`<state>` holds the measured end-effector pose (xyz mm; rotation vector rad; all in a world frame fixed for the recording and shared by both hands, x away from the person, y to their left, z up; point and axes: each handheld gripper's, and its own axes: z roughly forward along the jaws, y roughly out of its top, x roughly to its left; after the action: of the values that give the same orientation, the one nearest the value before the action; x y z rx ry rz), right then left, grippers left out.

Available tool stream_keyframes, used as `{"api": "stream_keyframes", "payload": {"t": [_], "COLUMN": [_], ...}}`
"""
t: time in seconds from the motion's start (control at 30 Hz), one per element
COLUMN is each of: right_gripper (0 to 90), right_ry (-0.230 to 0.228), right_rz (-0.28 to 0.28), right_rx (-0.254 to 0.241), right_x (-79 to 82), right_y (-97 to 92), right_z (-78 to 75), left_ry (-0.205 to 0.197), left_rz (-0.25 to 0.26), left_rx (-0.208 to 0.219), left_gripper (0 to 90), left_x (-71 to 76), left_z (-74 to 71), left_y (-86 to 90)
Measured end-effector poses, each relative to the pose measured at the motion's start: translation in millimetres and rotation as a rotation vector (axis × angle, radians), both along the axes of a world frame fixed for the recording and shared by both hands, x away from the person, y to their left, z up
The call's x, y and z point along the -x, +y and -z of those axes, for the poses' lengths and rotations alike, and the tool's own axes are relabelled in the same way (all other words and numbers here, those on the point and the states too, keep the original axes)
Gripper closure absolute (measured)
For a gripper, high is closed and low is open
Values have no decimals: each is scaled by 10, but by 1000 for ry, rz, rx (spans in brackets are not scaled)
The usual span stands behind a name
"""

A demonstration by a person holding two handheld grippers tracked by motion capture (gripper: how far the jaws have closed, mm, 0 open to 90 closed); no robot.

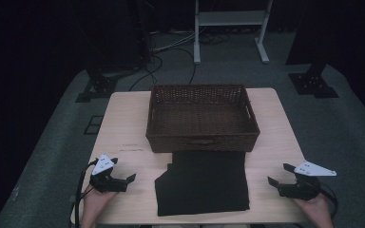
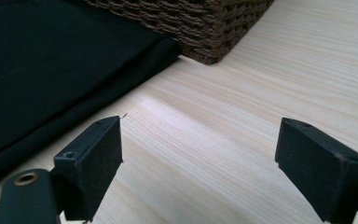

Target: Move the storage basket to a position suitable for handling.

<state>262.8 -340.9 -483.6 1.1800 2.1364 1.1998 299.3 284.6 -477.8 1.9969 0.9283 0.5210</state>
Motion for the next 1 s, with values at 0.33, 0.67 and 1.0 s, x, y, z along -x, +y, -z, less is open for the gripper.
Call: {"api": "stream_keyframes", "payload": {"t": [0.33, 0.67, 1.0], "right_gripper": [136, 136, 136], "right_ry": [-18, -31, -69], "right_rz": [-41, -87, -164], "right_rx": [-8, 30, 93], "right_x": [13, -1, 26], "right_y": [21, 92, 333], "right_z": [-122, -307, -565], "left_ry": [-18, -51, -86], "left_rz": [25, 93, 146], "left_rx": [-3, -35, -43], "left_gripper": [0, 0, 0], "left_x": [-3, -18, 75], "left_z": [-37, -188, -365], "left_y": [-56, -244, -373]}}
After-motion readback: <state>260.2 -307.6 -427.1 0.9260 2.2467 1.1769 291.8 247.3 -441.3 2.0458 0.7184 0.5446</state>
